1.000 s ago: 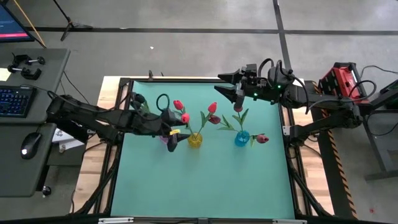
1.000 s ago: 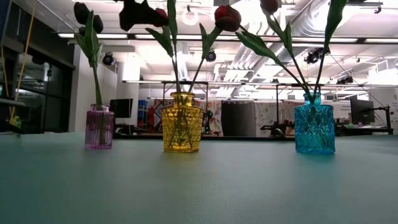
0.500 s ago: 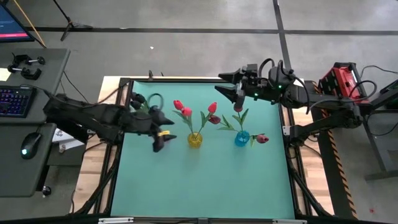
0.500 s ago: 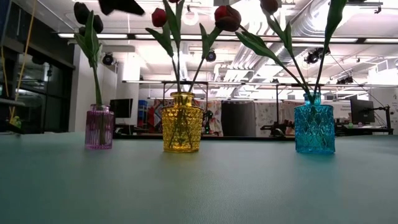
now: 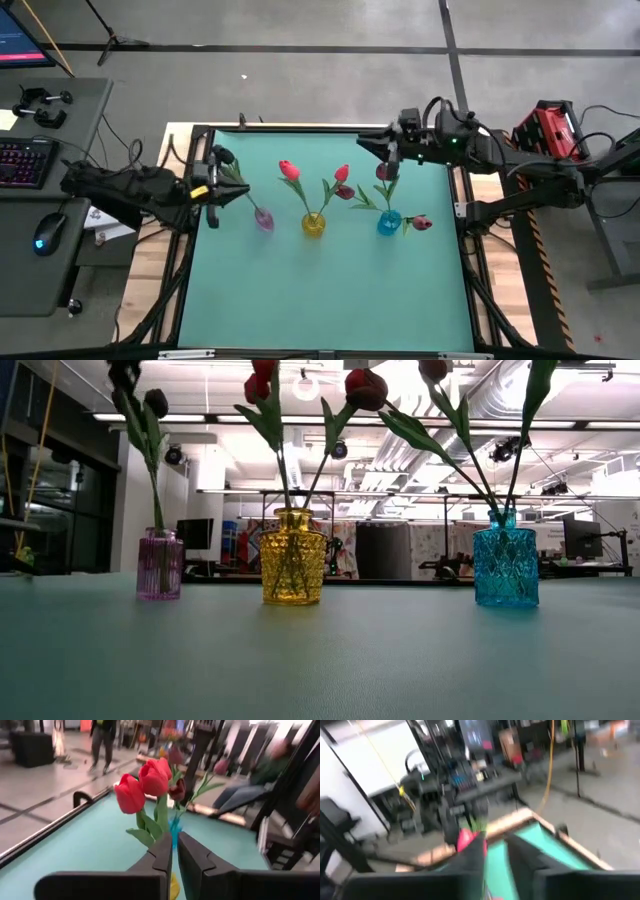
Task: Sort flowers into vase by color
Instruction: Return to Home Position
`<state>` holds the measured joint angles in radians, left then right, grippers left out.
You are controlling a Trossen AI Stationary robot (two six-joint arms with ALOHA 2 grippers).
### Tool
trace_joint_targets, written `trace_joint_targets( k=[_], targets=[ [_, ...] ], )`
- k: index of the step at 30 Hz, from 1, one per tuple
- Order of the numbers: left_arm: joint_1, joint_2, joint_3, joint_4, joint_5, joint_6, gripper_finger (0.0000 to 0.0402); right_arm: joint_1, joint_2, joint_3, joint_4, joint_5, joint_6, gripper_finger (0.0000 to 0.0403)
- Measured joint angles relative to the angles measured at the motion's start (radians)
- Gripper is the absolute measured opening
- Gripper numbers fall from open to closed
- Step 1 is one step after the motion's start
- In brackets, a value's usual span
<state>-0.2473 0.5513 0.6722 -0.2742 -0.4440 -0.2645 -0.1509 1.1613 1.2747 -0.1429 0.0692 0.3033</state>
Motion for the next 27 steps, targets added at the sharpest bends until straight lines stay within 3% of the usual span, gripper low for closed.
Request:
trace_joint_targets(
  k=[2, 3, 7, 14, 18, 23, 27],
  targets=[
    [0.006, -0.083, -0.091, 0.070, 0.003, 0.001, 0.0015, 0.000, -0.019, 0.000, -0.107, 0.000, 0.020, 0.0042],
    [0.006, -0.128, -0.137, 0.095, 0.003, 0.000, 0.0009, 0.000, -0.033, 0.000, -0.168, -0.001, 0.034, 0.0022],
    [0.005, -0.282, -0.293, 0.184, 0.004, -0.015, 0.0003, 0.010, -0.089, 0.000, -0.362, -0.005, 0.094, 0.0022],
    [0.005, -0.522, -0.462, 0.182, -0.051, -0.049, 0.0000, 0.075, -0.211, 0.000, -0.634, 0.016, 0.163, 0.0005],
    [0.006, -0.547, -0.497, 0.175, -0.123, -0.059, 0.0000, 0.133, -0.295, 0.000, -0.728, 0.085, 0.192, 0.0002],
    [0.007, -0.548, -0.497, 0.158, -0.156, -0.093, 0.0000, 0.199, -0.415, -0.079, -0.679, 0.114, 0.198, 0.0000],
    [0.007, -0.547, -0.494, 0.167, -0.146, -0.078, 0.0000, 0.239, -0.541, -0.249, -0.567, 0.114, 0.213, 0.0000]
  ],
)
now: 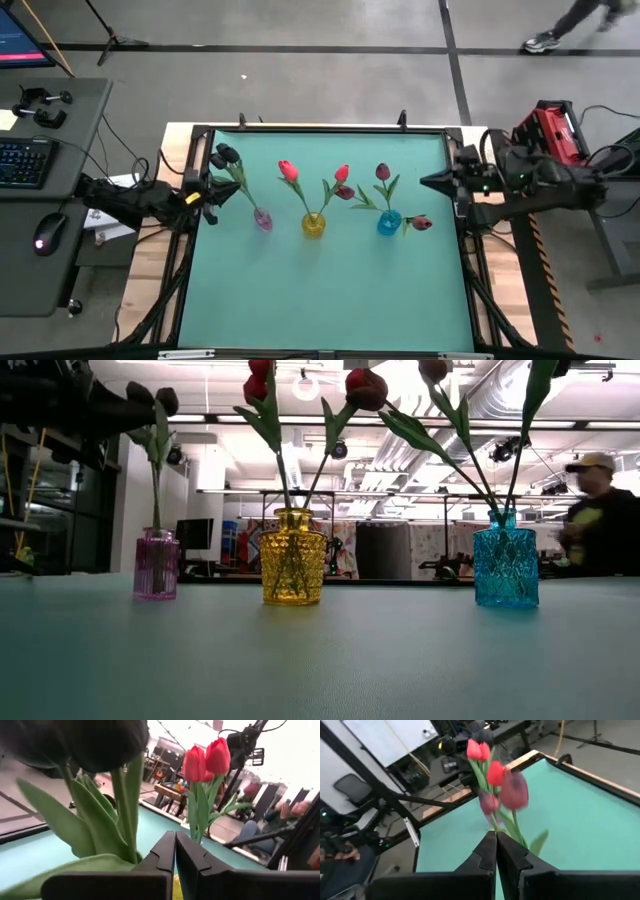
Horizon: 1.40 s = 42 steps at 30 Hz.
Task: Sort flowers into vase by color
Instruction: Return to Home Position
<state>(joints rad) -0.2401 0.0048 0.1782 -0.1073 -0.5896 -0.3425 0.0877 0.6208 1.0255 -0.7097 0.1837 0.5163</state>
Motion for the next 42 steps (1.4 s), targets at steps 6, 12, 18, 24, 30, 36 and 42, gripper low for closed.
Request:
trace_joint_targets(
  k=[6, 12, 18, 24, 30, 36, 42],
  targets=[
    [0.000, 0.000, 0.000, 0.001, 0.002, 0.021, 0.0000, 0.013, -0.237, -0.291, 0.189, -0.023, 0.001, 0.0000],
    [0.000, 0.001, 0.000, -0.004, 0.002, 0.021, 0.0000, 0.013, -0.517, -0.520, 0.337, -0.036, -0.030, 0.0000],
    [0.000, 0.001, 0.000, -0.004, 0.003, 0.022, 0.0000, 0.011, -0.605, -0.715, 0.575, -0.095, -0.142, 0.0000],
    [0.000, 0.015, 0.000, -0.011, 0.008, 0.022, 0.0000, 0.009, -0.579, -0.864, 0.838, -0.196, -0.178, 0.0000],
    [0.000, 0.014, 0.000, -0.007, 0.007, 0.022, 0.0000, 0.009, -0.584, -1.004, 0.974, -0.196, -0.179, 0.0000],
    [0.000, 0.014, 0.000, -0.007, 0.007, 0.022, 0.0000, 0.009, -0.582, -1.012, 0.848, -0.180, -0.058, 0.0000],
    [0.000, 0.015, 0.000, -0.008, 0.007, 0.022, 0.0000, 0.009, -0.580, -1.011, 0.709, -0.179, 0.188, 0.0000]
  ],
)
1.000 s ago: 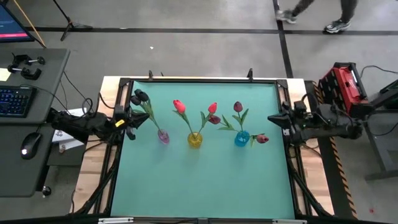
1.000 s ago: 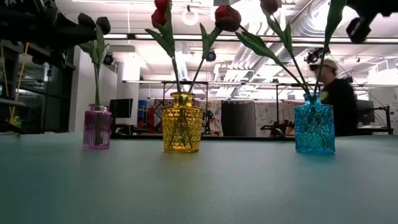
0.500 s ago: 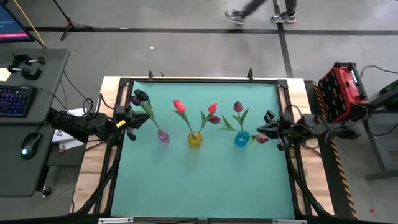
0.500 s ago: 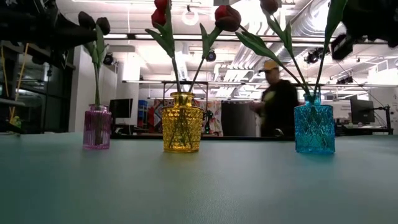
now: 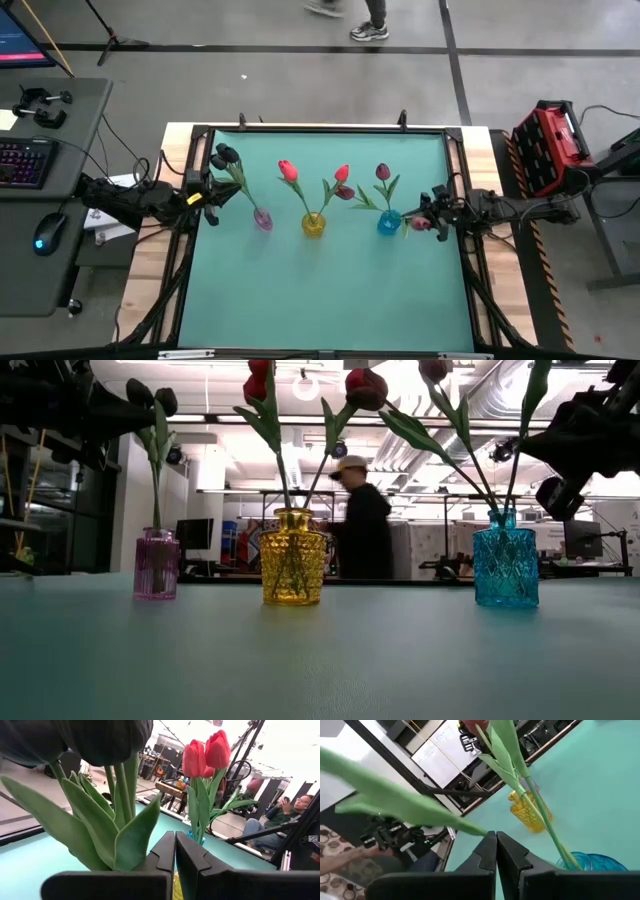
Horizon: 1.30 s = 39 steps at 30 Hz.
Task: Sort flowers into vase by color
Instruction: Return to Home Position
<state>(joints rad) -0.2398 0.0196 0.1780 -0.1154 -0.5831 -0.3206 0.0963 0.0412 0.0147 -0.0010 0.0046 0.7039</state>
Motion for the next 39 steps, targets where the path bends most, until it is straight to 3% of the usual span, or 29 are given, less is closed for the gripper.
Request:
trace_joint_targets(
  k=[18, 23, 28, 39],
  targets=[
    [0.000, -0.002, 0.000, -0.001, 0.000, 0.001, 0.0000, 0.000, 0.004, 0.001, -0.002, -0.007, -0.004, 0.0000],
    [-0.005, -0.016, 0.001, -0.063, 0.017, 0.217, 0.0000, 0.000, 0.004, 0.001, -0.003, -0.008, -0.005, 0.0000],
    [-0.014, -0.015, -0.017, -0.094, 0.102, 0.227, 0.0000, 0.000, 0.004, 0.001, -0.003, -0.009, -0.005, 0.0000],
    [-0.006, -0.015, -0.016, -0.126, 0.101, 0.227, 0.0000, 0.000, 0.004, 0.001, -0.003, -0.009, -0.005, 0.0000]
  ],
)
